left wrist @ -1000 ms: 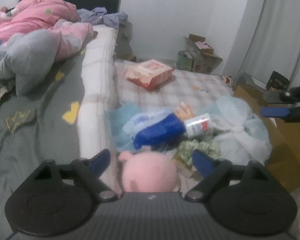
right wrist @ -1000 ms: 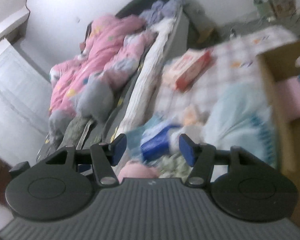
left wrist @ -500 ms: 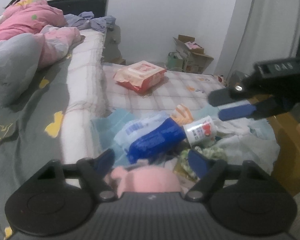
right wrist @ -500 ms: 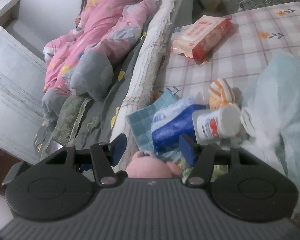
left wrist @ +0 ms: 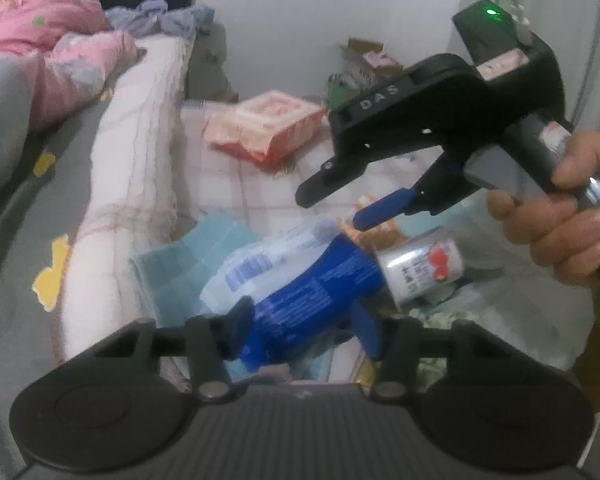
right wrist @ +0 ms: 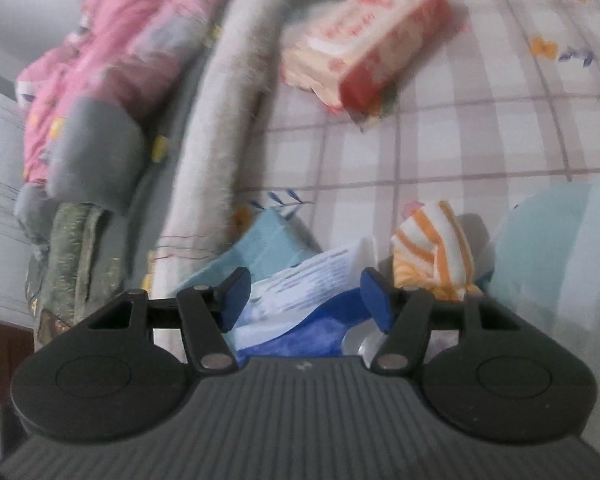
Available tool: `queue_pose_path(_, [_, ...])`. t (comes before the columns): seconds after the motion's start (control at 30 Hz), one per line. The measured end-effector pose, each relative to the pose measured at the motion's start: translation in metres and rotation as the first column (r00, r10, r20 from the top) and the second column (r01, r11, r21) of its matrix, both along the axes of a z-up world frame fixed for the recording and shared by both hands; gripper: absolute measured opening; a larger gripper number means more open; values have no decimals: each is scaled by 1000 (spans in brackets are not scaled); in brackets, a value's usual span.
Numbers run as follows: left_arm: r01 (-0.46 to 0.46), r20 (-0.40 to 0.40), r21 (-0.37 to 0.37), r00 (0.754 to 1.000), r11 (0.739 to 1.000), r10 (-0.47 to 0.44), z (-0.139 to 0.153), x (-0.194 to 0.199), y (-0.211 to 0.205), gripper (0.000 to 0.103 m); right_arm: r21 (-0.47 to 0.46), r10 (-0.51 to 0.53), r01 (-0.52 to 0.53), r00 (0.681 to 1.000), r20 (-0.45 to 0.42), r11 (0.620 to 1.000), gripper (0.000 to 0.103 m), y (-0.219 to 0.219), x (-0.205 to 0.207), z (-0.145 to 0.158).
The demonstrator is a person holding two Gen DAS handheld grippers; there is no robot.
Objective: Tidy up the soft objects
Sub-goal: 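Reach the right gripper into the pile and grasp the blue wet-wipes pack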
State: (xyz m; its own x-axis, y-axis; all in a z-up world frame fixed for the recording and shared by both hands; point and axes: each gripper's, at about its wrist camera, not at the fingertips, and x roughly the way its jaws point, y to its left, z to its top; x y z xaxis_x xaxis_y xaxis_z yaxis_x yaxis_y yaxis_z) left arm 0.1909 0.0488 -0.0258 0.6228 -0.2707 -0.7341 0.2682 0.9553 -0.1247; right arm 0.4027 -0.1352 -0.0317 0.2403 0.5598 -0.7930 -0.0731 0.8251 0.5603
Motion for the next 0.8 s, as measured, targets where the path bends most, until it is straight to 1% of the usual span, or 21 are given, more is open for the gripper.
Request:
queue_pose_path(0.07, [-3, -22, -5, 1000, 1000, 3, -5, 4, 1, 45, -12, 8, -9, 999, -53, 1000, 61, 4, 10, -13])
queue_pose_path(0.17, [-12, -40, -3, 999, 1000, 12, -9, 8, 2, 45, -65, 16, -22, 997, -80, 998, 64, 10, 18, -25])
queue_pose_path(0.27, [-18, -47, -1, 999, 1000, 18, -12, 11, 4, 45, -43, 28, -34, 992, -126, 998, 67, 15, 24, -37])
queue_pose_path(0.33, [-21, -52, -5, 998, 1000, 21, -13, 11, 6, 45, -33, 30, -35, 990, -139, 999, 69, 18, 27, -40])
queue_pose_path(0.43, [-25, -56, -5, 998, 1000, 24, -13, 12, 8, 45, -18, 37, -40, 989, -146, 999, 71, 21, 26, -37])
queue_pose_path(0.53, [-27, -52, -2, 998, 1000, 26, -12, 10, 9, 46, 25, 37, -34, 989, -145, 999, 71, 19, 21, -29])
queue_pose_path(0.67, [-33, -49, -1, 998, 999, 33, -10, 7, 12, 52, 110, 45, -31, 991, -125, 993, 71, 13, 12, -13])
queue_pose_path(0.8, [-30, -29, -4, 999, 1000, 30, -3, 1, 14, 57, 172, 58, -42, 994, -88, 984, 71, 13, 2, 5])
